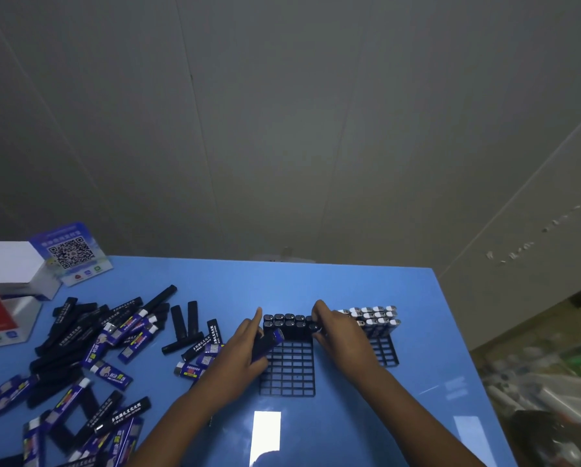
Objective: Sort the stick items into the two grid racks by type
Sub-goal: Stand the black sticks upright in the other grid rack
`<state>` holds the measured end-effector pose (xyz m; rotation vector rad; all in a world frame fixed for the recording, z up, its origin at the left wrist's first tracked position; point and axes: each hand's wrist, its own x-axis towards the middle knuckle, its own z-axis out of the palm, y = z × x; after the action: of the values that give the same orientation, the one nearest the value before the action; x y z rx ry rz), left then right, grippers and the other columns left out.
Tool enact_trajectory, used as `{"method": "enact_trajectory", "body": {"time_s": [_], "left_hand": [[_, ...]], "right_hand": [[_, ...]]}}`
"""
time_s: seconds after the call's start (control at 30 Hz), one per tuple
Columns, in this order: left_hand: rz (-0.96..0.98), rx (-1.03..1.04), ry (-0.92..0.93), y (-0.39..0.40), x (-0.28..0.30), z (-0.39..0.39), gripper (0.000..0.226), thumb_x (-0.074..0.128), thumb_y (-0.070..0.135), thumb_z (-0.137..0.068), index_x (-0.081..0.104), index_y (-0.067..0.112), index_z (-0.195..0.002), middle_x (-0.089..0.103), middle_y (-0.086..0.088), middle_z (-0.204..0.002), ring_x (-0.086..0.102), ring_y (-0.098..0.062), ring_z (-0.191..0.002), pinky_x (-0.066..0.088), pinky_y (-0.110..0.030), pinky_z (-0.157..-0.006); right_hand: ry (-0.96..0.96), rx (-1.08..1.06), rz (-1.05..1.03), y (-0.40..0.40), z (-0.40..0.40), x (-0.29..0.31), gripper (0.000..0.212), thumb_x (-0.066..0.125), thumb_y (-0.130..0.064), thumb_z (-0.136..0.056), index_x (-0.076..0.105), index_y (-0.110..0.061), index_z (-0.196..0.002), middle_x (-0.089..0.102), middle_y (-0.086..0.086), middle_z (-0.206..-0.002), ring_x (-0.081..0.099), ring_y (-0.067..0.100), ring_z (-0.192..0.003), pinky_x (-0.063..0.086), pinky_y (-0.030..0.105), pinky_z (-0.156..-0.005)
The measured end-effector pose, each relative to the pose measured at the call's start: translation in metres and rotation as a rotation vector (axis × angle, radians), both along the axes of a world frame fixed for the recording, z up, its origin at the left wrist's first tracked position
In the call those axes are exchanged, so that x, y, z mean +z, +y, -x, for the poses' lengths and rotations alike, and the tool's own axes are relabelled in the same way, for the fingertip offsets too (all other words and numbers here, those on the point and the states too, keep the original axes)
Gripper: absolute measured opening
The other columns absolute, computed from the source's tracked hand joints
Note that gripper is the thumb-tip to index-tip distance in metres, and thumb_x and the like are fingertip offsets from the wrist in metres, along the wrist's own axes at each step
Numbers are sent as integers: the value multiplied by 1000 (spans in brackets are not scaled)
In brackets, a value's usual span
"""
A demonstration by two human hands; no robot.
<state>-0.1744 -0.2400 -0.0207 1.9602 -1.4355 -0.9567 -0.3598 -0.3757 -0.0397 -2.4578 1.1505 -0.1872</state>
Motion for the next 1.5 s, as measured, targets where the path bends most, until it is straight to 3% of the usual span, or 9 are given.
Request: {"method": "enact_trajectory", "body": {"time_s": [0.17, 0.3, 0.47, 0.63, 0.77, 0.93, 1.03, 1.2, 1.5], "left_hand": [[10, 12, 13, 1, 2, 1, 84, 60, 14, -95, 3, 24, -156, 43, 8, -116, 53, -4, -97, 44, -10, -79], [16, 17, 13, 3, 6, 0, 84, 59, 13, -95, 2, 24, -156, 43, 7, -116, 52, -3, -96, 44, -9, -78], [30, 10, -7, 6, 8, 2, 85, 59, 13, -95, 2, 24, -156, 43, 7, -117, 52, -3, -95, 44, -9, -77], [44, 0, -36, 8, 10, 10, 85, 59, 13, -94, 3, 24, -156, 42, 8, -116, 50, -5, -94, 40, -9, -76], [60, -13, -48, 10, 10, 20, 84, 58, 11, -93, 4, 23, -156, 42, 6, -123, 50, -7, -100, 39, -9, -81], [73, -25, -42, 14, 12, 36, 85, 59, 10, -91, 5, 25, -156, 43, 5, -127, 51, -11, -108, 46, -24, -90], [82, -20, -41, 17, 14, 46, 85, 60, 11, -91, 6, 26, -156, 43, 5, -128, 51, -11, -109, 46, -24, -90], [100, 8, -47, 23, 23, 67, 85, 60, 10, -91, 6, 23, -156, 44, 1, -131, 51, -13, -111, 45, -27, -92], [121, 72, -62, 30, 29, 101, 82, 58, 13, -95, 4, 29, -154, 37, 5, -138, 49, -13, -120, 45, -28, -98]], "right_hand": [[2, -2, 6, 2, -4, 4, 28, 61, -10, -90, 35, -19, -93, 57, 5, -74, 46, 20, -62, 37, 36, -54], [-11, -7, -43, 2, -2, 9, 28, 64, -11, -90, 39, -19, -100, 64, 2, -85, 59, 22, -74, 48, 37, -65], [-171, -61, -98, 3, 6, 21, 22, 66, -15, -92, 47, -23, -99, 60, -7, -97, 58, 10, -82, 50, 28, -72], [-446, -124, -368, 11, 11, 43, 17, 70, -11, -88, 63, -25, -94, 67, -8, -94, 61, 7, -80, 50, 21, -72], [-542, -59, -570, 25, 14, 62, 18, 72, -3, -86, 72, -17, -97, 72, 1, -94, 61, 7, -75, 51, 18, -68], [-540, 48, -693, 41, 25, 65, 29, 75, -2, -84, 71, -14, -110, 71, 9, -102, 63, 10, -80, 52, 19, -73], [-521, 74, -684, 45, 31, 64, 32, 82, -9, -81, 72, -16, -110, 68, 2, -95, 64, 9, -77, 51, 18, -73], [-516, 118, -666, 45, 43, 70, 27, 85, -16, -79, 73, -20, -103, 72, 9, -93, 65, 13, -81, 56, 30, -81], [-518, 126, -780, 39, 77, 88, 20, 79, -13, -85, 70, -17, -103, 69, 7, -89, 64, 16, -76, 50, 24, -68]]}}
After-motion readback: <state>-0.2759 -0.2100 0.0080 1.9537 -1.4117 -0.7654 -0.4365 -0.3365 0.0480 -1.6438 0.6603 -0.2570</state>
